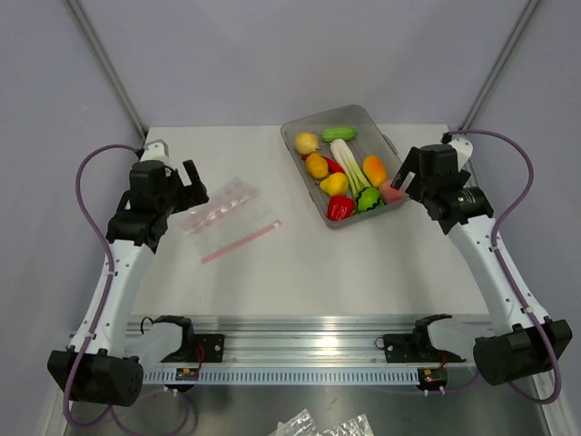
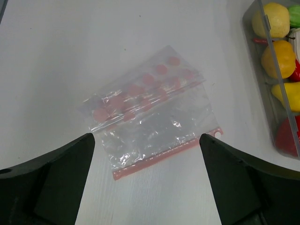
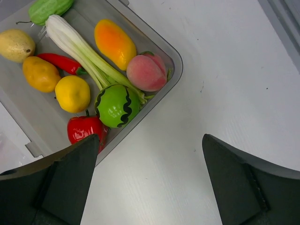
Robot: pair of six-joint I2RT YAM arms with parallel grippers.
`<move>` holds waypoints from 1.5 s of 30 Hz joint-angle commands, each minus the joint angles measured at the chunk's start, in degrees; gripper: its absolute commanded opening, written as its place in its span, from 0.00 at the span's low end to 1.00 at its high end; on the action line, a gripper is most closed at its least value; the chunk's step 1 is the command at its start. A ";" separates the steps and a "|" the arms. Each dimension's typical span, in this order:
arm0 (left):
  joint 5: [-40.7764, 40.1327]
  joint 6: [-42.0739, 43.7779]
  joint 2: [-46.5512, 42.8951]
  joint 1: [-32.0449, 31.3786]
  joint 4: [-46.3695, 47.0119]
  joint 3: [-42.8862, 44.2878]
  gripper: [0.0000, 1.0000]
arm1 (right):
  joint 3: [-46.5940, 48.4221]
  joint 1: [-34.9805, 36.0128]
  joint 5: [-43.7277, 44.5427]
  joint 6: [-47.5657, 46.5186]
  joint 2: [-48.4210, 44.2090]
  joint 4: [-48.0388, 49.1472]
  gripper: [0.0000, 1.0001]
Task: Place the food in the zip-top bag and seal the zipper
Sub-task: Pick up the zipper food storage bag at the center of the board.
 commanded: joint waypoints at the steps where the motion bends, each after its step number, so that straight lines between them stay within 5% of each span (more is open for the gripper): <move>1: -1.39 3.07 1.41 -2.95 1.08 1.35 0.99 | -0.73 0.01 -1.21 -1.25 0.06 3.41 0.99; 5: -9.39 5.97 6.76 -8.75 -2.16 3.01 0.99 | -1.52 0.01 -3.75 -2.03 0.15 3.76 0.99; 8: -8.70 6.59 13.78 -10.69 -7.26 3.90 0.95 | -2.58 0.10 -7.09 -3.70 -0.03 5.70 0.99; 17: -2.98 5.97 15.83 -12.10 -4.19 1.17 0.91 | -4.59 1.15 -16.58 -4.59 2.69 8.77 0.99; 25: -1.23 8.43 22.14 -12.10 -5.33 2.66 0.87 | 3.91 16.88 -12.81 -5.73 17.10 7.82 1.00; 33: 1.76 14.24 29.97 -15.60 -8.15 3.10 0.65 | 6.04 16.89 -16.77 -4.50 21.33 8.34 0.99; 41: -4.21 14.59 37.36 -17.73 -7.62 3.28 0.57 | 3.40 16.80 -17.29 -2.92 18.87 8.60 0.99; 45: -5.27 15.20 39.91 -17.73 -7.79 3.72 0.44 | 2.35 16.89 -17.03 -2.48 17.29 8.69 1.00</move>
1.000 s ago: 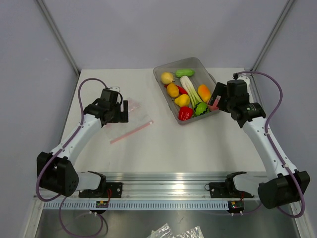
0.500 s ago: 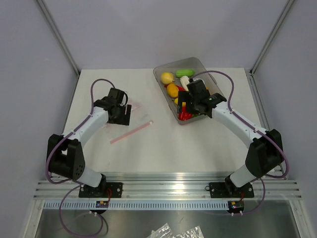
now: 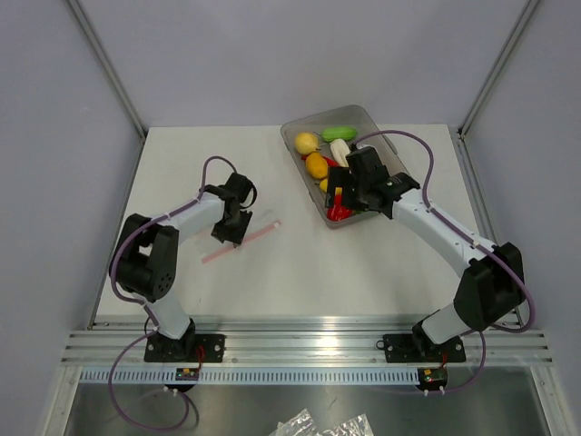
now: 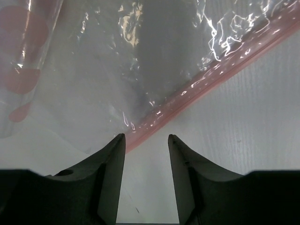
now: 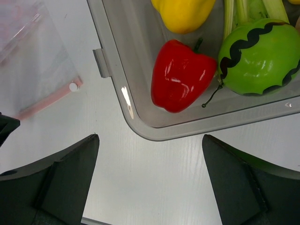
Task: Place the food in the zip-top bag and seal the zipper
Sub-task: Pick up the zipper food storage bag at the center of the board.
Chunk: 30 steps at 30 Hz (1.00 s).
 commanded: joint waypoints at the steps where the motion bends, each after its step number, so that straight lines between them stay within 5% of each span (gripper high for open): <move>1: -1.97 1.22 2.38 0.20 0.20 2.28 0.43 | -0.61 -0.22 -0.79 0.96 -3.19 1.21 0.99; 11: -1.00 0.95 5.55 0.28 1.43 1.31 0.45 | -0.96 -0.14 -0.26 1.57 -4.95 0.42 0.99; 18: 3.13 0.51 9.60 1.69 1.87 4.30 0.00 | -2.28 -0.22 0.18 1.83 -7.32 0.42 0.99; 30: 19.91 -3.88 -2.87 1.95 5.91 4.13 0.00 | -6.14 0.65 -5.35 4.64 -9.09 4.01 1.00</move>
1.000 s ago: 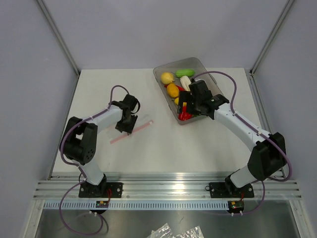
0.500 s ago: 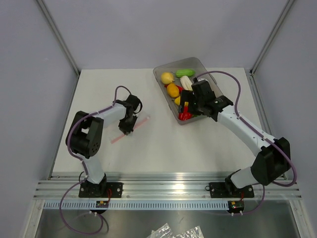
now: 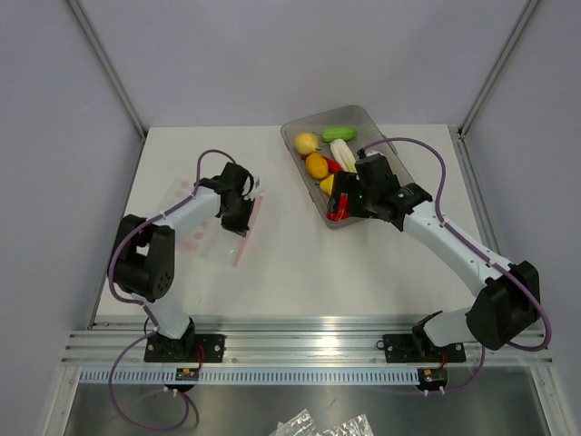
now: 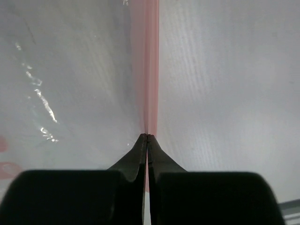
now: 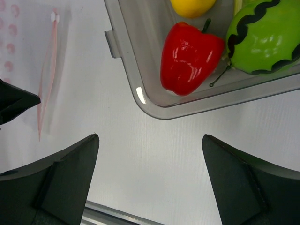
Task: Place the food in the zip-top bag and seal the zipper
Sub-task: Pick up the zipper food storage bag at the center of the board.
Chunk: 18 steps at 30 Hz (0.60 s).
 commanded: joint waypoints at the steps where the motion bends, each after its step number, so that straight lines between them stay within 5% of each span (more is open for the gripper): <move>1: 9.29 -2.28 -5.94 -0.10 3.64 0.19 0.00 | -1.23 1.76 -4.29 3.09 -1.13 4.07 0.99; 7: 18.51 -6.14 -9.19 0.69 8.47 -2.09 0.00 | -0.52 7.57 -6.56 7.75 3.70 8.46 0.99; 18: 23.54 -12.31 -13.85 1.22 12.17 -3.50 0.00 | 3.60 10.48 -9.30 11.89 13.55 16.10 0.93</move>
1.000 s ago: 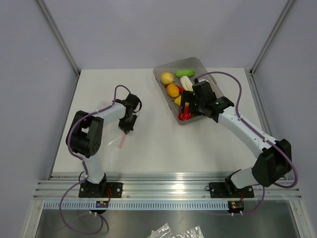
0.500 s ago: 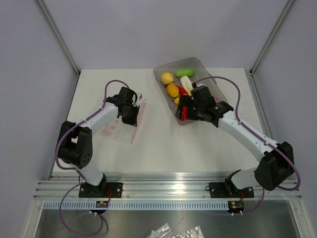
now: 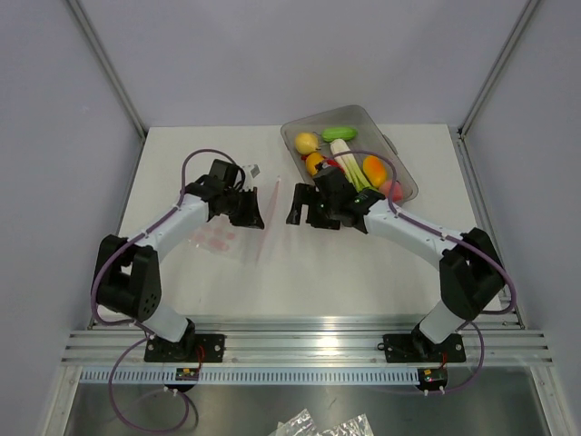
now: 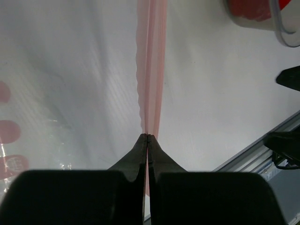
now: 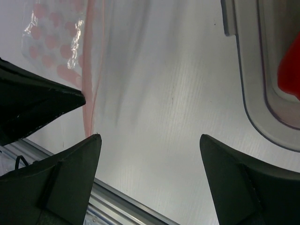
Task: Place the food in the zip-top bag and seal the zipper
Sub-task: Pick up the zipper food storage bag at the center of the board.
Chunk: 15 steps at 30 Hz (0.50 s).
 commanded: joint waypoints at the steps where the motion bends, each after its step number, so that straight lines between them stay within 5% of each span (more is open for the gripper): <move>1: 3.47 -3.02 -4.36 0.52 3.54 0.13 0.00 | 4.58 0.33 -1.13 1.35 2.23 4.94 0.93; 15: 3.73 -3.72 -5.78 0.61 3.62 -0.31 0.00 | 12.50 0.33 -4.55 1.70 10.84 5.30 0.94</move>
